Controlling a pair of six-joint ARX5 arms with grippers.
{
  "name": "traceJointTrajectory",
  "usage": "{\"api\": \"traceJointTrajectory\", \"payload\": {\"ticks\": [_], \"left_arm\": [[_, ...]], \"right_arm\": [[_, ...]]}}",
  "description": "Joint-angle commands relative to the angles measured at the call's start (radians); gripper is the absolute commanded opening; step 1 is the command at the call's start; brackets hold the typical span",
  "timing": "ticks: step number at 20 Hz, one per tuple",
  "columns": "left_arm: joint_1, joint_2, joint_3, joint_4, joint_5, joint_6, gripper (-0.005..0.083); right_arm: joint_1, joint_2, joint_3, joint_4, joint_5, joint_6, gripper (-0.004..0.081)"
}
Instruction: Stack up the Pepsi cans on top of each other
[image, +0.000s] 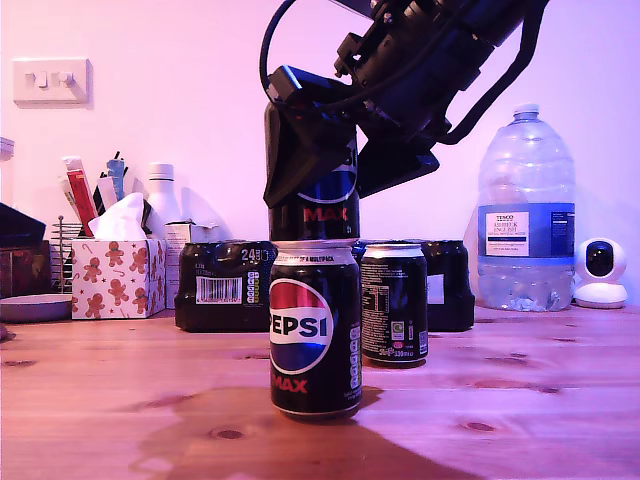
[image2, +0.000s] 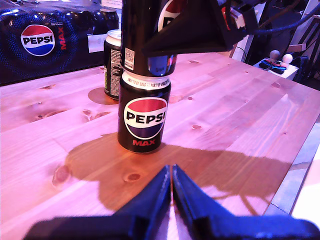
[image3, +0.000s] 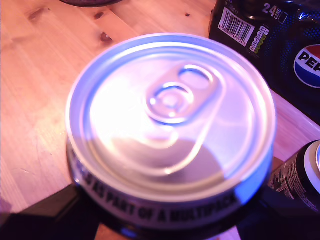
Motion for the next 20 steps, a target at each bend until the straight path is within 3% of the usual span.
{"api": "traceJointTrajectory", "payload": {"ticks": [1,11,15,20], "left_arm": [[-0.003,0.004,-0.014,-0.001,0.001,-0.003,-0.0019],[-0.003,0.004,-0.014,-0.001,0.001,-0.003,-0.0019],[-0.003,0.004,-0.014,-0.001,0.001,-0.003,-0.0019],[-0.003,0.004,-0.014,-0.005,0.0,-0.003,-0.0019]], "right_arm": [[0.004,0.014,0.023,0.021,0.005,-0.002,0.0406],[0.004,0.014,0.023,0.019,0.003,0.006,0.0418],[0.004,0.014,0.023,0.019,0.003,0.029,0.0642],[0.011,0.014,0.023,0.019,0.0,0.028,0.0656]]}}
